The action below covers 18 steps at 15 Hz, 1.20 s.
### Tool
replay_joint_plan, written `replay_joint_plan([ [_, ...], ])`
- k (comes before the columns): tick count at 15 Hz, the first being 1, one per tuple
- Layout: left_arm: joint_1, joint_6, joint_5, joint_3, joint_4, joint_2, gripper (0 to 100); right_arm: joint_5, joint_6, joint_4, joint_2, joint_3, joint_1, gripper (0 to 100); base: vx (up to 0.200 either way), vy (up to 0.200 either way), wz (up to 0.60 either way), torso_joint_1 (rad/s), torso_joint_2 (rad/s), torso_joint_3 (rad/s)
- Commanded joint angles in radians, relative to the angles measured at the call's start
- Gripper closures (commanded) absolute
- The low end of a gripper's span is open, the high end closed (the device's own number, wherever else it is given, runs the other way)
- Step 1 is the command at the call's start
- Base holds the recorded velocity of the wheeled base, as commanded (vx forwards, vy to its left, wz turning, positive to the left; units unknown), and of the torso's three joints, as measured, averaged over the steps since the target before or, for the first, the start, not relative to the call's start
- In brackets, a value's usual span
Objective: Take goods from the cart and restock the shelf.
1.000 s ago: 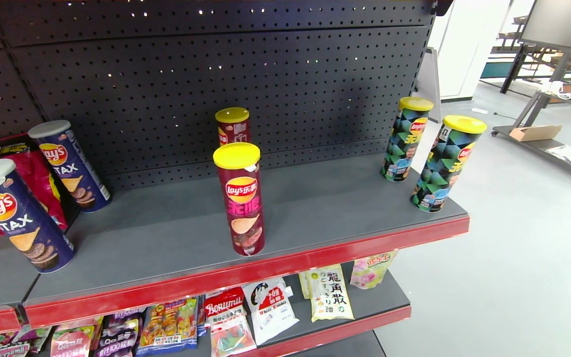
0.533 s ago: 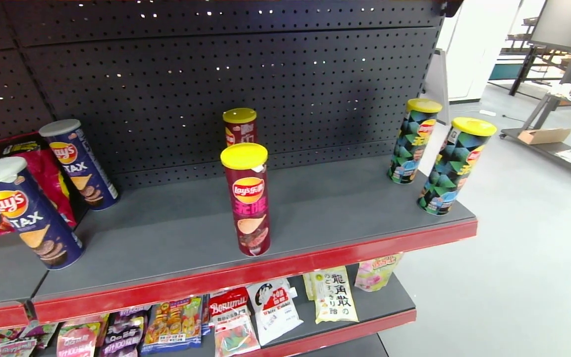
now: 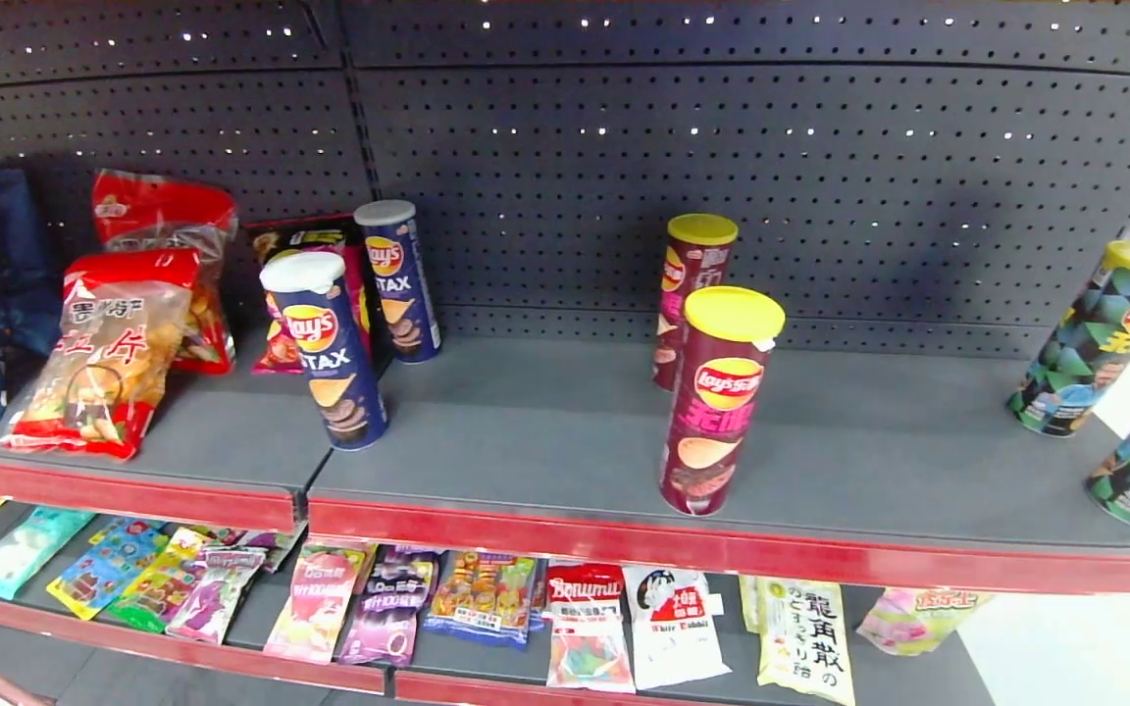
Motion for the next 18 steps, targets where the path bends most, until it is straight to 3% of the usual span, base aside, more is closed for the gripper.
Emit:
replay_joint_plan([
  [1,0.001,0.000,0.001,0.001,0.001,0.003,0,0.001,0.000,0.000,0.001,0.000,0.000,0,0.000,0.000,0.00,0.000,0.00,0.000],
  [4,0.001,0.017,0.007,0.002,0.001,0.003,0,0.001,0.000,0.000,0.001,0.000,0.000,0,0.000,0.000,0.00,0.000,0.00,0.000],
  [6,0.000,0.027,0.075,0.008,-0.010,0.003,0,0.001,0.000,0.000,0.001,0.000,0.000,0,0.000,0.000,0.00,0.000,0.00,0.000],
  [8,0.001,0.029,0.084,0.013,-0.029,0.003,0,0.001,0.000,0.000,0.001,0.000,0.000,0,0.000,0.000,0.00,0.000,0.00,0.000],
  [9,0.001,0.027,0.073,0.014,-0.030,0.003,0,0.001,0.000,0.000,0.001,0.000,0.000,0,0.000,0.000,0.00,0.000,0.00,0.000],
  [10,0.000,0.055,-0.004,0.059,-0.071,0.001,0,0.001,0.000,0.000,0.001,0.000,0.000,0,0.000,0.000,0.00,0.000,0.00,0.000],
  [11,0.000,0.050,-0.007,0.060,-0.085,0.003,0,0.001,0.001,0.000,0.001,0.000,0.000,0,0.000,0.000,0.00,0.000,0.00,0.000],
  [13,0.000,0.010,0.027,0.060,-0.079,0.003,0,0.001,0.001,0.000,0.001,0.000,0.000,0,0.000,0.000,0.00,0.000,0.00,0.000],
  [18,0.000,0.010,0.047,0.060,-0.079,0.003,0,0.001,0.000,0.000,0.001,0.000,0.000,0,0.000,0.000,0.00,0.000,0.00,0.000],
])
